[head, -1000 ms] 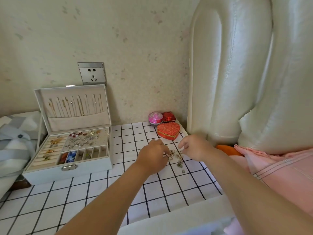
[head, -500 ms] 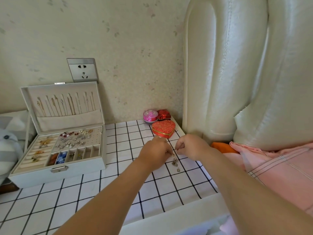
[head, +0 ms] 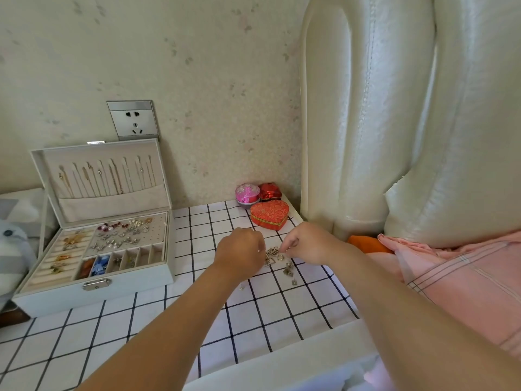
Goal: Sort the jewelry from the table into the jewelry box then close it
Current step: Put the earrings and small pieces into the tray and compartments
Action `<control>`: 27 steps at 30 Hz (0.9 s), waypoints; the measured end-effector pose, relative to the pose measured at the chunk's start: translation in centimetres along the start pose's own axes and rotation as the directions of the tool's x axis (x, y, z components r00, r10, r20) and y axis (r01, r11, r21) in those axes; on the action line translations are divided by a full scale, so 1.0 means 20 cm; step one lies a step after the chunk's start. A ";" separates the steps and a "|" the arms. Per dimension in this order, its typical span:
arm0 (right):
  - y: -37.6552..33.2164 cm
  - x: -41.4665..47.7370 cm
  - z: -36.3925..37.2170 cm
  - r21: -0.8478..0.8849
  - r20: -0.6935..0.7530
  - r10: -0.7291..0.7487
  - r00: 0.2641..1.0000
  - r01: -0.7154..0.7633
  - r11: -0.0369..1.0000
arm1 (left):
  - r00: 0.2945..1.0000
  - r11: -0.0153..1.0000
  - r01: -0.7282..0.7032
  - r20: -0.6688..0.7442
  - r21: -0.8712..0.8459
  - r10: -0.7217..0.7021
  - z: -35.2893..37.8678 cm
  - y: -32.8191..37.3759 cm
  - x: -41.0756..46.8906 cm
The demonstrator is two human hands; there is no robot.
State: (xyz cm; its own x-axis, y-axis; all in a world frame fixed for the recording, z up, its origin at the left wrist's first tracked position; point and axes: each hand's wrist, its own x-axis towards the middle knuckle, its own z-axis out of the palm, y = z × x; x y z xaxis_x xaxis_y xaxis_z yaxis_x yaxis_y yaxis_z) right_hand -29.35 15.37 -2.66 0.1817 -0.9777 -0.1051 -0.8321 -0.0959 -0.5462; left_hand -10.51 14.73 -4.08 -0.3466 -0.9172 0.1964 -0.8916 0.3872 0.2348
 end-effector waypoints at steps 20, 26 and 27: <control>0.03 0.02 0.00 -0.065 -0.058 0.078 0.995 -0.082 0.995 | 0.969 0.968 -0.244 0.016 -0.049 0.245 0.09 0.04 0.04; 0.00 0.01 0.00 -0.014 -0.061 0.031 0.998 -0.032 0.999 | 0.963 0.962 -0.264 -0.066 -0.071 0.260 0.10 0.03 0.03; -0.01 0.02 0.00 -0.007 -0.064 0.024 0.998 -0.025 1.000 | 0.967 0.965 -0.245 -0.097 -0.095 0.236 0.09 0.03 0.02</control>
State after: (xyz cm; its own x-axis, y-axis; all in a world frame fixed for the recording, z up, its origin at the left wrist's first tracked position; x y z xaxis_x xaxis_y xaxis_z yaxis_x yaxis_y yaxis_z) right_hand -29.10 15.06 -2.49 0.1271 -0.9898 -0.0646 -0.8401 -0.0728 -0.5375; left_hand -11.73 14.40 -5.55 -0.5176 -0.7862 0.3375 -0.7474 0.6075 0.2691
